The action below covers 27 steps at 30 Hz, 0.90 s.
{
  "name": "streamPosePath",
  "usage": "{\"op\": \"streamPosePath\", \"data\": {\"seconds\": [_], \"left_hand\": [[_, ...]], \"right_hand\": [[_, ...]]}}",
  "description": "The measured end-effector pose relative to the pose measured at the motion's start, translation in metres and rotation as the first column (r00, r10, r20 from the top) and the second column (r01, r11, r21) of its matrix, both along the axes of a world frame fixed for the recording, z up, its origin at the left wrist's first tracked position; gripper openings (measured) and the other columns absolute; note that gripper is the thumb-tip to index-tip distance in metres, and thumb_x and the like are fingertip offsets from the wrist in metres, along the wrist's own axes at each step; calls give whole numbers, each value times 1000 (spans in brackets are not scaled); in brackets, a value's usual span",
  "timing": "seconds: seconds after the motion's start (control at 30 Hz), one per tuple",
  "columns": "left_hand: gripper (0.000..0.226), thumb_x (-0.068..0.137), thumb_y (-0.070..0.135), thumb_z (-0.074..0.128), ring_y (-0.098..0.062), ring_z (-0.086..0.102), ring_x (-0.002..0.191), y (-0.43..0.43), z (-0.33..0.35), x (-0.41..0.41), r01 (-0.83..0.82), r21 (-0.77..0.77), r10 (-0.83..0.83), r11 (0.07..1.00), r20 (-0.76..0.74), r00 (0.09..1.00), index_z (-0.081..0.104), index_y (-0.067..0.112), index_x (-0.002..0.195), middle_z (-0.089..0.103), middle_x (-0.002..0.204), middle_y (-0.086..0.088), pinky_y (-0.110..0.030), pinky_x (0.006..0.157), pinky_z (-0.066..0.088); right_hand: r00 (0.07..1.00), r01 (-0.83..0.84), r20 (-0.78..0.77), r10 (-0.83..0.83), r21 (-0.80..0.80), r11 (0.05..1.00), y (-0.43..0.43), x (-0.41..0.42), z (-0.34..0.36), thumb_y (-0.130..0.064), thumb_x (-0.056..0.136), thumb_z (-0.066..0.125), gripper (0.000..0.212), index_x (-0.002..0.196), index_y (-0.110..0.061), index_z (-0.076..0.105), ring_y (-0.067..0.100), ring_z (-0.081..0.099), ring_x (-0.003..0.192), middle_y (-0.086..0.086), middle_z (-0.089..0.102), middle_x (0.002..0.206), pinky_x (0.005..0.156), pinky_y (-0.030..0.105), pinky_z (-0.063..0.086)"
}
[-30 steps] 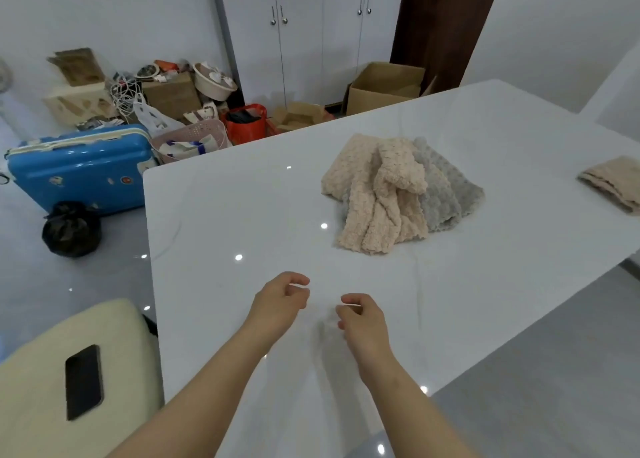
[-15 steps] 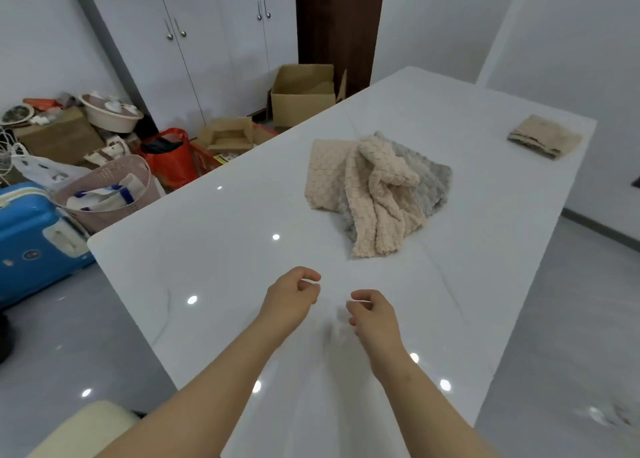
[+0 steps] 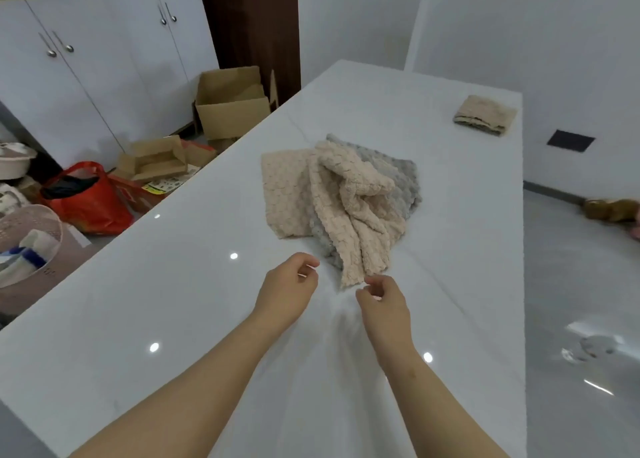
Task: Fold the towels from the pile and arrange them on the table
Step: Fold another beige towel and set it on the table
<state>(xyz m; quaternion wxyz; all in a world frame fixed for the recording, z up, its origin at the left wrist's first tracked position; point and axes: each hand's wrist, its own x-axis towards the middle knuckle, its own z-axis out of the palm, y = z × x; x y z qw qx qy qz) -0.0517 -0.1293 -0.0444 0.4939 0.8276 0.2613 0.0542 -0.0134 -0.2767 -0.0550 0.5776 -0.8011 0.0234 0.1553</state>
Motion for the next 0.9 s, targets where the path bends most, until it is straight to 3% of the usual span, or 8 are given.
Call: {"op": "streamPosePath", "data": {"seconds": [0.1, 0.2, 0.3, 0.4, 0.57, 0.63, 0.77, 0.9], "left_hand": [[35, 87, 15, 50, 0, 52, 86, 23, -5, 27, 142, 161, -151, 977, 45, 987, 51, 30, 119, 56, 112, 9, -15, 69, 42], [58, 83, 9, 52, -15, 47, 109, 42, -9, 48, 300, 388, -367, 871, 109, 924, 36, 29, 136, 42, 130, 1, -33, 84, 46], [61, 82, 12, 57, -28, 37, 122, 52, -19, 65, 372, 607, -526, 702, 90, 846, 39, 28, 138, 32, 142, -8, -39, 99, 38], [43, 82, 22, 61, -33, 32, 128, 54, -33, 82, 351, 715, -565, 605, 75, 821, 57, 28, 124, 35, 145, -8, -46, 101, 30], [14, 79, 13, 62, -35, 37, 126, 51, -42, 82, 152, 663, -494, 733, 365, 789, 71, 17, 89, 53, 130, -6, -46, 99, 24], [12, 80, 12, 60, -33, 38, 127, 52, -38, 76, 125, 656, -508, 744, 434, 744, 70, 13, 88, 55, 128, -6, -45, 99, 25], [13, 82, 10, 56, -31, 40, 128, 66, -21, 45, 29, 698, -527, 716, 513, 677, 66, 8, 90, 61, 121, -5, -47, 101, 27], [14, 85, 10, 52, -26, 52, 117, 92, -17, -5, 44, 668, -519, 743, 534, 667, 64, 5, 90, 67, 102, -6, -36, 102, 23]], "right_hand": [[987, 131, 104, -125, -49, 990, 28, 13, -8, -19, 82, 58, 37, 119, -20, 51, 7, 53, 90, -6, 53, 115, 75, 20, 39], [962, 215, 186, -199, -73, 974, 56, 21, -19, -19, 77, 63, 46, 122, -18, 50, 11, 50, 104, -4, 48, 118, 86, 23, 40], [932, 278, 278, -234, -129, 952, 68, 20, -33, -20, 76, 66, 43, 118, -22, 53, 10, 44, 112, -7, 46, 120, 94, 24, 38], [878, 336, 421, -229, -200, 920, 69, 19, -46, -19, 83, 60, 27, 109, -22, 61, 11, 45, 111, -10, 47, 115, 86, 16, 31], [767, 407, 585, -262, -128, 904, 69, 18, -55, -14, 88, 54, 19, 102, -18, 67, 8, 36, 99, -13, 47, 103, 82, -2, 23], [708, 416, 652, -270, -76, 906, 70, 13, -51, -13, 88, 55, 18, 101, -17, 67, 6, 33, 98, -11, 52, 103, 84, -1, 22], [631, 351, 734, -254, 22, 936, 77, -8, -33, -16, 86, 57, 13, 94, -19, 66, 0, 34, 91, -13, 60, 96, 85, 22, 34], [655, 207, 722, -224, 114, 972, 95, -49, -23, -22, 85, 56, 11, 79, -31, 58, 1, 50, 74, -22, 57, 72, 65, 10, 36]]}}
